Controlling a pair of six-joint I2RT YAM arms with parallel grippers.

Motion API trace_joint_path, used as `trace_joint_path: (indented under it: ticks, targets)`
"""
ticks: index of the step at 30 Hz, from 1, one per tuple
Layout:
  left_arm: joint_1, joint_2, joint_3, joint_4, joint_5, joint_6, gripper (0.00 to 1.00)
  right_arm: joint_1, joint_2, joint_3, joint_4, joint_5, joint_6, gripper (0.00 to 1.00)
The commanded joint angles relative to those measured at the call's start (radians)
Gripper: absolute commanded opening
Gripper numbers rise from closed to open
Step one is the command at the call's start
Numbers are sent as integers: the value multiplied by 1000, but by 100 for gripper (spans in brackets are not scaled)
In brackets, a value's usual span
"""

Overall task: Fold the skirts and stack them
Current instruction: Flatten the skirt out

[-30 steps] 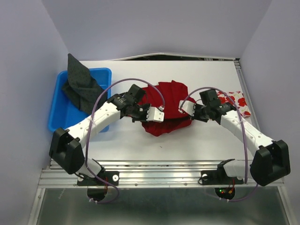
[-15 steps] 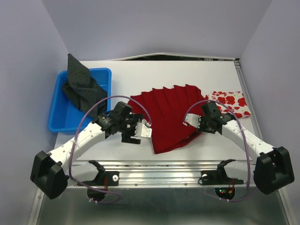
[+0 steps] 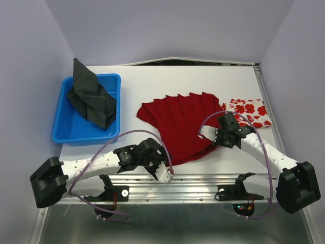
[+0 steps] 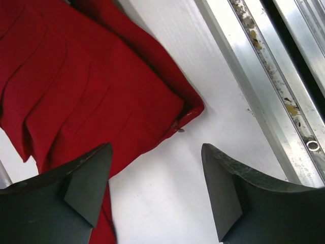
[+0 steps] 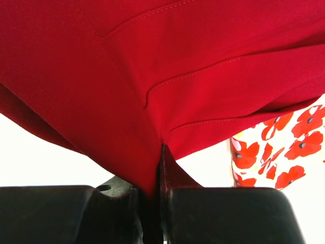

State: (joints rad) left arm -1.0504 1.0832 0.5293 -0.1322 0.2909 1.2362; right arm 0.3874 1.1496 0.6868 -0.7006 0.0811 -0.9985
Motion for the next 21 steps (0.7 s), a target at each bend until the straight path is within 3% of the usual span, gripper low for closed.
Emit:
trace_joint_path:
  ticks: [1, 10, 13, 14, 15, 18, 20, 21]
  targets:
    - [-48, 27, -31, 143, -65, 72, 83, 7, -37, -9, -8, 8, 14, 1]
    - [-79, 205, -12, 269, -130, 68, 82, 7, -94, -44, -14, 3, -18, 1]
    - [-82, 242, -3, 240, -127, 98, 72, 7, -105, -46, -7, -4, -20, 2]
    - [-82, 245, -2, 229, -124, 106, 67, 7, -105, -44, -5, -6, -22, 2]
    - [-82, 241, 1, 220, -121, 109, 49, 7, -106, -41, -2, -9, -23, 2]
    - [-74, 189, 46, 171, -108, 25, 15, 7, -116, -29, 4, -14, -31, 2]
    - [-36, 146, 101, 145, -78, -77, 1, 7, -117, -3, 10, -7, -20, 1]
    - [43, 112, 139, 134, -37, -140, 0, 7, -119, 9, 10, 0, -22, 1]
